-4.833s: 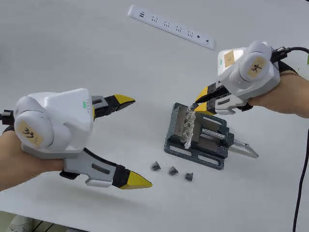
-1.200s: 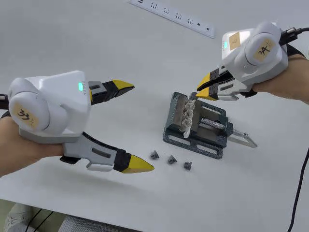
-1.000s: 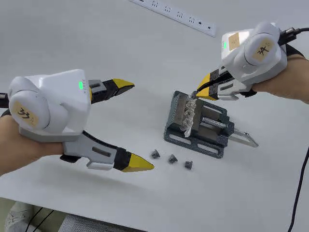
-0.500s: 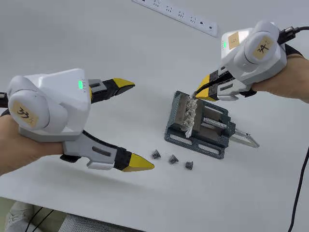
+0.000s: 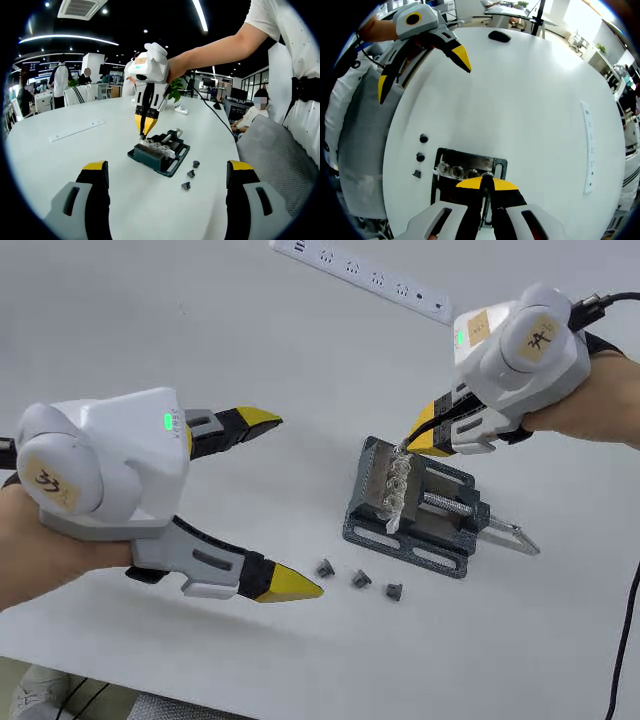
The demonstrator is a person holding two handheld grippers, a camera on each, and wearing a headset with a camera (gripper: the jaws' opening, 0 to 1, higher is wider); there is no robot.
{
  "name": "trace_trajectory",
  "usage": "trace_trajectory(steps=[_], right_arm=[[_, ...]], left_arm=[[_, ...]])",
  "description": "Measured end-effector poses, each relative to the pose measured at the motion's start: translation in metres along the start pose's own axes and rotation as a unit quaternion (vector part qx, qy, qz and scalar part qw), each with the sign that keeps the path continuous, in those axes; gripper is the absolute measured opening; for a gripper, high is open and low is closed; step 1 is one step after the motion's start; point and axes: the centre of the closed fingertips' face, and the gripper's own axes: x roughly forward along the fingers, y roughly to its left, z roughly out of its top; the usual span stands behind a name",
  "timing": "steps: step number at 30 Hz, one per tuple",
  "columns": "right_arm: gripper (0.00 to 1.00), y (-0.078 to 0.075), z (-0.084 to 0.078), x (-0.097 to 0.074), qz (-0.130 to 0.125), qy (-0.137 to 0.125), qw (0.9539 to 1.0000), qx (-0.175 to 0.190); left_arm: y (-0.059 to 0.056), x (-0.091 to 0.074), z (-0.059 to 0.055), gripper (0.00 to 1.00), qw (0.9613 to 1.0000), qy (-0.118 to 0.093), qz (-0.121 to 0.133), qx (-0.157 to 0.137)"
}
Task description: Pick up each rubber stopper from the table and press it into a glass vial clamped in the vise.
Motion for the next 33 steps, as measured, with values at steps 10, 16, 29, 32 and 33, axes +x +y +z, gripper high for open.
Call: trace_trajectory(steps=[10, 16, 29, 32, 33], right_arm=[[0.01, 0.0019, 0.0019, 0.0013, 0.005, 0.023, 0.9997, -0.008], [0.0, 0.0013, 0.0008, 0.0011, 0.009, 0.024, 0.9997, -0.005], [0.0, 0.004, 0.0001, 0.0009, 0.006, 0.033, 0.9993, -0.017], [0.0, 0.003, -0.0011, 0.0011, 0.009, 0.034, 0.9993, -0.013], [0.0, 0.003, -0.0009, 0.0012, 0.009, 0.034, 0.9993, -0.013]], left_arm=[[0.0007, 0.0003, -0.0002, 0.98, 1.0, 0.0, 0.001, 0.0], [0.0012, -0.0005, -0.0003, 0.98, 1.0, 0.0, 0.002, 0.0], [0.0028, -0.0012, 0.0009, 0.98, 1.0, -0.002, 0.004, -0.002], [0.0029, -0.0005, 0.001, 0.97, 1.0, -0.002, 0.004, -0.003], [0.003, -0.0004, 0.0011, 0.97, 1.0, -0.002, 0.004, -0.003]])
